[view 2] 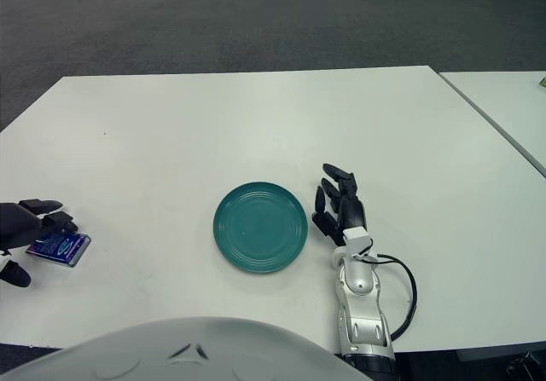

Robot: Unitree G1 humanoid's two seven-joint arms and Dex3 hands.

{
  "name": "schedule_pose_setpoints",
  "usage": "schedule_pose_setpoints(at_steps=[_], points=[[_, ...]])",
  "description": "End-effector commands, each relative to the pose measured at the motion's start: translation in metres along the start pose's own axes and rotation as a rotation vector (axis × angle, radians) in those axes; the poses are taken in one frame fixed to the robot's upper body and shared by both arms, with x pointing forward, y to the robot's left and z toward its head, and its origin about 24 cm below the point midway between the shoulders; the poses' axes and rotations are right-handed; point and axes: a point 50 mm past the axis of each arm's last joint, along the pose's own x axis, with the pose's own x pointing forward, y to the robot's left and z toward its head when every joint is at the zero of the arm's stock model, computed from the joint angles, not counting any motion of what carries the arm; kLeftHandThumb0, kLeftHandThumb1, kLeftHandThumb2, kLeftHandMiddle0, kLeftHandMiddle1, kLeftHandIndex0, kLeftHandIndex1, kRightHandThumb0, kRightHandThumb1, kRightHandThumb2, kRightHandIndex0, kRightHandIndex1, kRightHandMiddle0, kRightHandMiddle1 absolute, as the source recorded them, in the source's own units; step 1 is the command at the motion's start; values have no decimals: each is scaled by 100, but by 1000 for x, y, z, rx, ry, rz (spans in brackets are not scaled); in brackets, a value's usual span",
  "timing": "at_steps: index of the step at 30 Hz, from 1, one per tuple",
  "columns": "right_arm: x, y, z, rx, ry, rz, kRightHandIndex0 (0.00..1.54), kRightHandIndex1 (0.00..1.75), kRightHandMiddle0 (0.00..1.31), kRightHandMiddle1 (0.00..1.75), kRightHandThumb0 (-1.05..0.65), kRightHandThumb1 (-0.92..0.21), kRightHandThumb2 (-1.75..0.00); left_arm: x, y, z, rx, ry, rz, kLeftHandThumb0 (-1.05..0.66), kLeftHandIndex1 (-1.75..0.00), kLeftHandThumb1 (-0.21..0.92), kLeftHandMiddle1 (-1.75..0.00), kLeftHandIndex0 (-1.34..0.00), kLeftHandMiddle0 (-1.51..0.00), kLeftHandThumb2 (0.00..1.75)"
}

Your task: Put the gum into the plate.

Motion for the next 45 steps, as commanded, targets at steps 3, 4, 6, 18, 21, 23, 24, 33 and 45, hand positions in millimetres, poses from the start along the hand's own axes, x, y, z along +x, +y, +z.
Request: schedule_pose_setpoints(at_steps=[3, 4, 6, 18, 21, 23, 24, 33, 45], points=[[-7, -4, -16, -8, 96, -5, 34, 26, 0, 87, -85, -92, -86, -2, 2, -5, 15, 20, -8, -105, -65, 92, -1, 0, -9, 25], [-7, -3, -16, -8, 97, -5, 34, 26, 0, 87, -85, -92, -86, -2, 2, -5, 15, 20, -8, -105, -65, 92, -1, 0, -9, 25], [-7, -3, -16, -8, 98, -5, 35, 26, 0, 84, -85, -92, -86, -2, 2, -5, 15, 21, -8, -105, -65, 92, -1, 0, -9, 25], [-8, -3, -15, -4, 97, -5, 35, 27, 0, 86, -85, -92, -86, -2, 2, -6, 15, 21, -8, -105, -65, 92, -1, 0, -9, 25], [-9, -3, -15, -3, 96, -6, 35, 27, 0, 87, -85, -92, -86, -2, 2, -6, 15, 21, -8, -105, -65, 92, -1, 0, -9, 25], [-9, -3, -15, 0, 96, -10, 36, 28, 0, 88, -85, -92, -86, -2, 2, -6, 15, 21, -8, -105, -65, 92, -1, 0, -9, 25], [-9, -3, -15, 1, 96, -12, 37, 28, 0, 89, -84, -92, -86, -2, 2, -6, 15, 21, -8, -105, -65, 92, -1, 0, -9, 25], [-10, -4, -15, 15, 98, -25, 40, 32, 0, 95, -81, -92, -85, -2, 2, -7, 15, 21, -8, -105, -65, 92, -1, 0, -9, 25], [-10, -5, -14, 24, 96, -30, 40, 35, 0, 97, -80, -92, -86, -2, 3, -6, 15, 21, -8, -105, -65, 92, -1, 0, -9, 25]])
